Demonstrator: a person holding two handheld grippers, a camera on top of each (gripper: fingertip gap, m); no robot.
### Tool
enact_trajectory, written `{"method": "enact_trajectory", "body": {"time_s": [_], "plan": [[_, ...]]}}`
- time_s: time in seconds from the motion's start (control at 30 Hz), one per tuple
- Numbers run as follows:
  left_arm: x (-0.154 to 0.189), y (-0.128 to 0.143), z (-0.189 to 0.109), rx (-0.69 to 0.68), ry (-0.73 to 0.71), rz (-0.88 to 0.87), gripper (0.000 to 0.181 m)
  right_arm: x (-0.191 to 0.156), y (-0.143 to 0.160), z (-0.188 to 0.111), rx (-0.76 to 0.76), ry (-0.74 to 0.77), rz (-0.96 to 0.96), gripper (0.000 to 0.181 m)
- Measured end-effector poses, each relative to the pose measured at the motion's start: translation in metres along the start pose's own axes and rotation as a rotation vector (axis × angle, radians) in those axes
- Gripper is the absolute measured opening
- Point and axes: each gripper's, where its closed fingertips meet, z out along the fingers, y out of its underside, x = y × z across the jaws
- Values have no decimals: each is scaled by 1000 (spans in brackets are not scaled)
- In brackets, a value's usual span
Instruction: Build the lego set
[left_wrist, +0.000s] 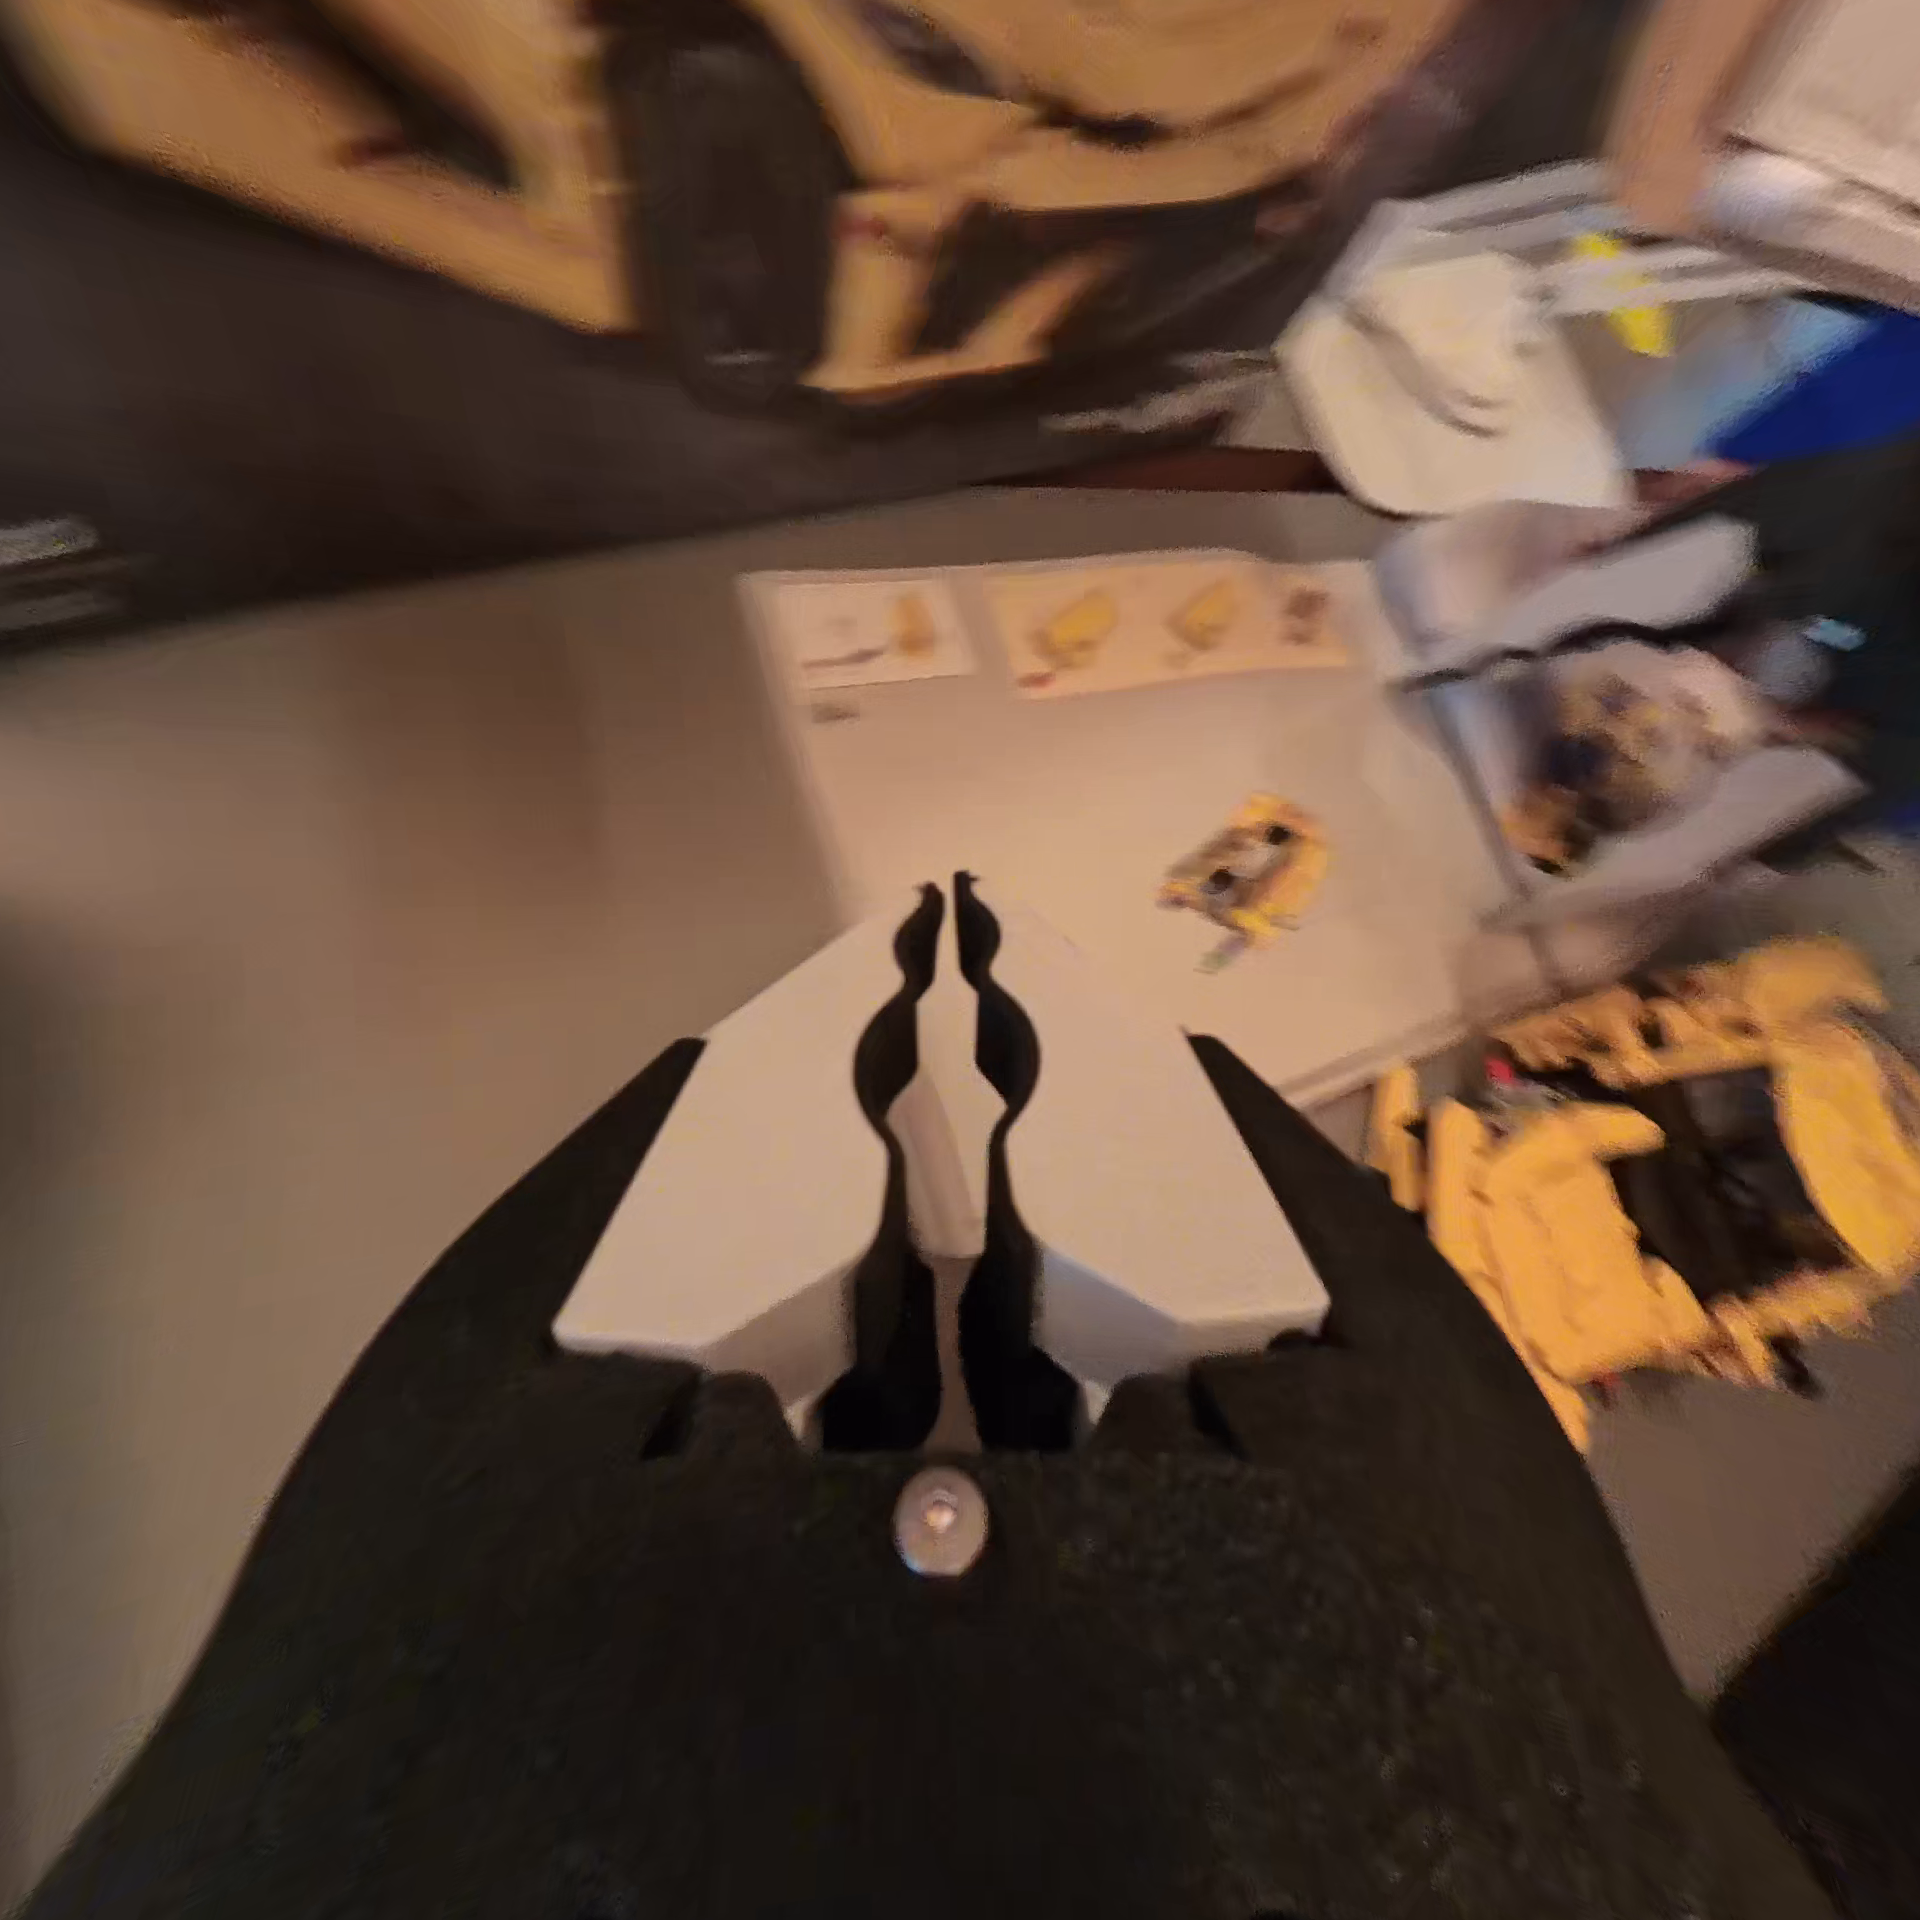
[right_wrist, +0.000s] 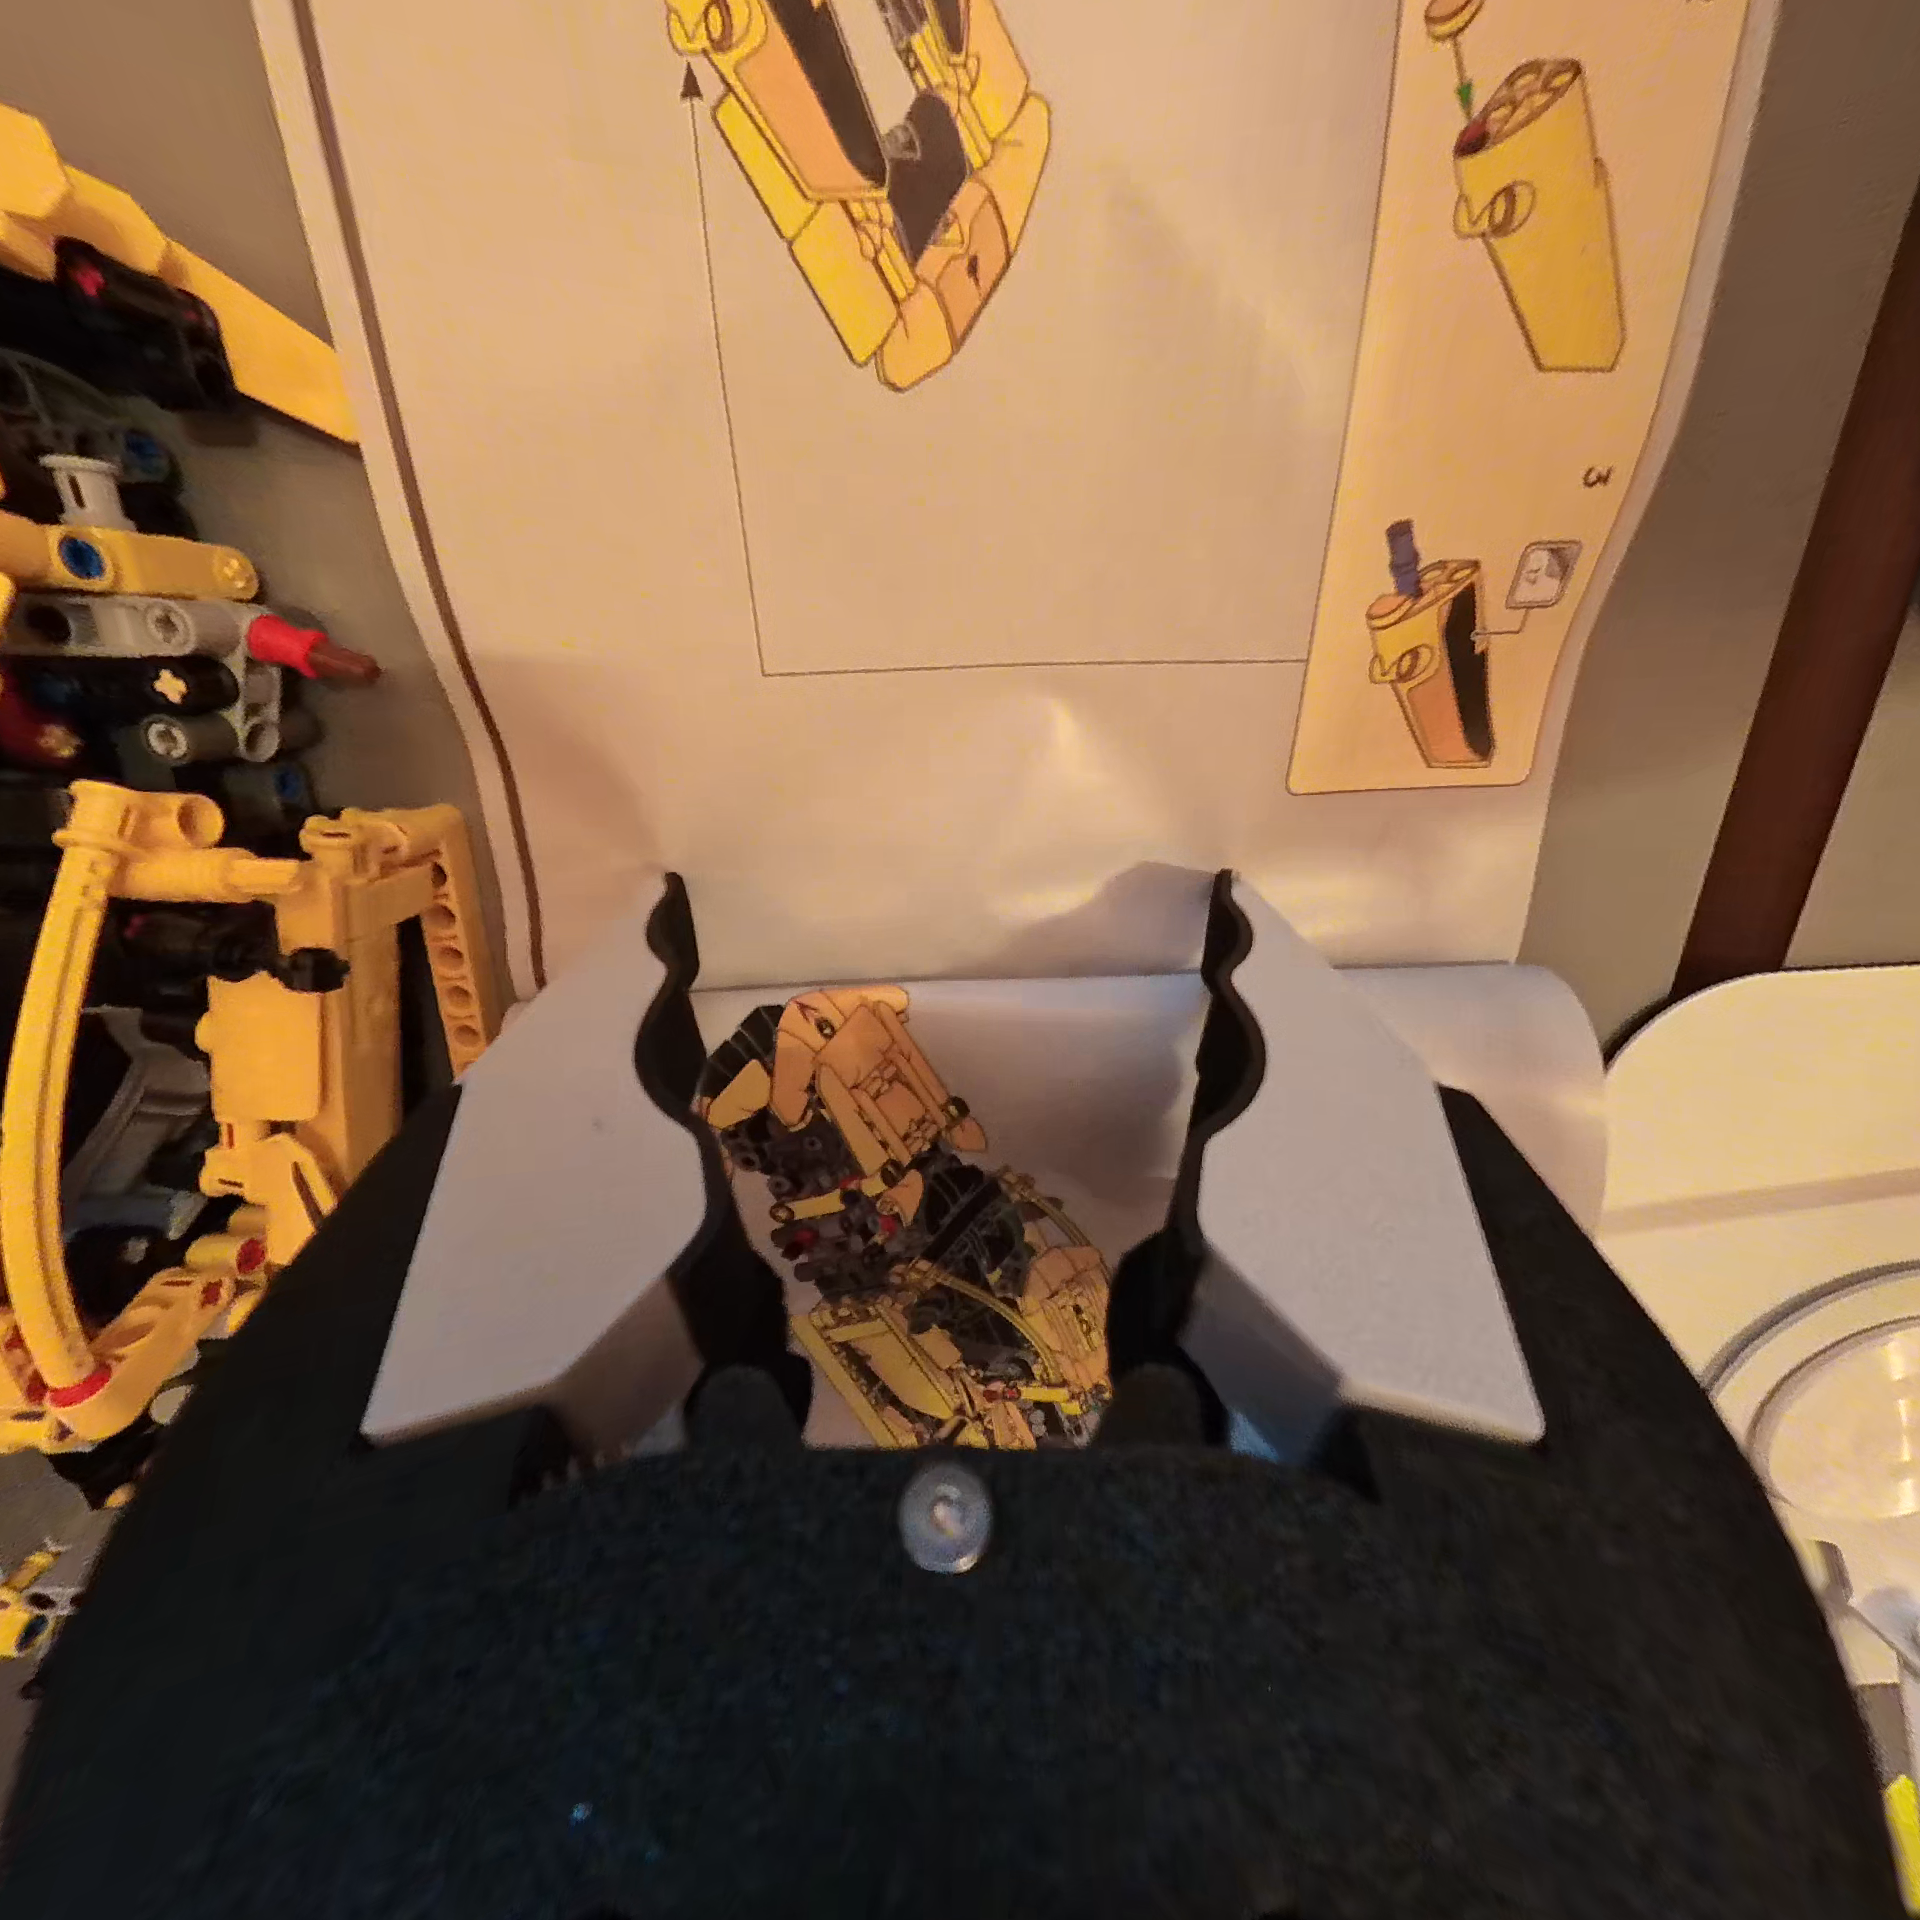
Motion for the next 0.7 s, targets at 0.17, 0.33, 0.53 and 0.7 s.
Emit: {"method": "enact_trajectory", "body": {"time_s": [0.17,0.33,0.53,0.7], "plan": [[46,61,40,-350,147,167,0,0,-1,0,61,1,20,98],[25,66,39,-366,71,121,0,0,-2,0,133,9,31,97],[8,56,29,-321,-19,112,0,1,25,-71,413,119,223,94],[15,24,27,-167,-60,160,0,-80,136,-128,495,157,462,78]]}}
